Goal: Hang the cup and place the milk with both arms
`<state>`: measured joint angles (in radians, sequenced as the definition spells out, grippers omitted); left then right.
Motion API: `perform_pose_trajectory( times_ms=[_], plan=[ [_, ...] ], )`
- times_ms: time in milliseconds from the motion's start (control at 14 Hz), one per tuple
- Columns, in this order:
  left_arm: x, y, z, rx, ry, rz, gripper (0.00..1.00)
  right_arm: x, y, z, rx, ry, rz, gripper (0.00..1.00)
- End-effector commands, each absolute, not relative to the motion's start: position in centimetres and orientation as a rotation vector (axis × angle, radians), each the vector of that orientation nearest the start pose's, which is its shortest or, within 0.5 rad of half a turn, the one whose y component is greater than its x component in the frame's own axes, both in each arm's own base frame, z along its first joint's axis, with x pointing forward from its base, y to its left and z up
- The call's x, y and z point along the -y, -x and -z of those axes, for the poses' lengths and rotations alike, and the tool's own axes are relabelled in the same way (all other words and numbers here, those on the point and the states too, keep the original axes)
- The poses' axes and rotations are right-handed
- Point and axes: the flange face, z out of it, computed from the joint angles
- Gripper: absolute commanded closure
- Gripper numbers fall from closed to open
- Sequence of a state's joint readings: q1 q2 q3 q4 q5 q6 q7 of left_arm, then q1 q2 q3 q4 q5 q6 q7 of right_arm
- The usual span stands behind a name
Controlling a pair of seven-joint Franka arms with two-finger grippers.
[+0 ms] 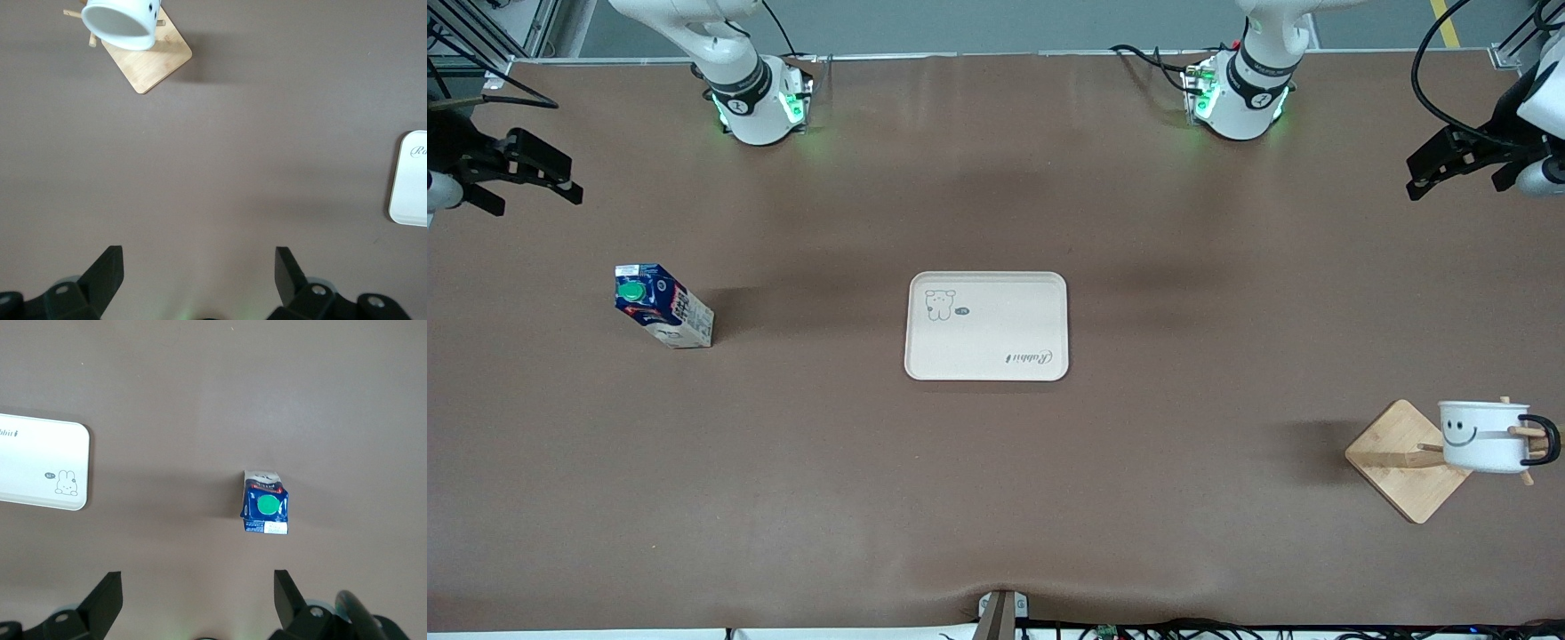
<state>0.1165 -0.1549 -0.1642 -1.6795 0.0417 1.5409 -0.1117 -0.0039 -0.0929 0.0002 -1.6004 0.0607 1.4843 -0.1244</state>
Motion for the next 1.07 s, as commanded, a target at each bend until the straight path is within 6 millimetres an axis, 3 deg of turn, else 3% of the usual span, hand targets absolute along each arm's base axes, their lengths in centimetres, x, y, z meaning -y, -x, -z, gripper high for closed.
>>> perform_pose_trajectory(
  times_ms=[0,571,1000],
  plan=[
    [2.8,-50.0,-65.2,0.116,3.086,0.024,0.0,-0.7,-52.0,-66.1,0.191,3.089,-0.008,0.0],
    [3.6,-50.7,-64.8,0.098,3.107,0.034,0.0,-0.4,-52.1,-65.9,0.176,3.102,-0.016,0.0],
    [3.5,-51.1,-64.6,0.091,3.107,0.03,0.0,2.4,-52.0,-65.9,0.046,3.155,-0.023,0.0]
  ],
)
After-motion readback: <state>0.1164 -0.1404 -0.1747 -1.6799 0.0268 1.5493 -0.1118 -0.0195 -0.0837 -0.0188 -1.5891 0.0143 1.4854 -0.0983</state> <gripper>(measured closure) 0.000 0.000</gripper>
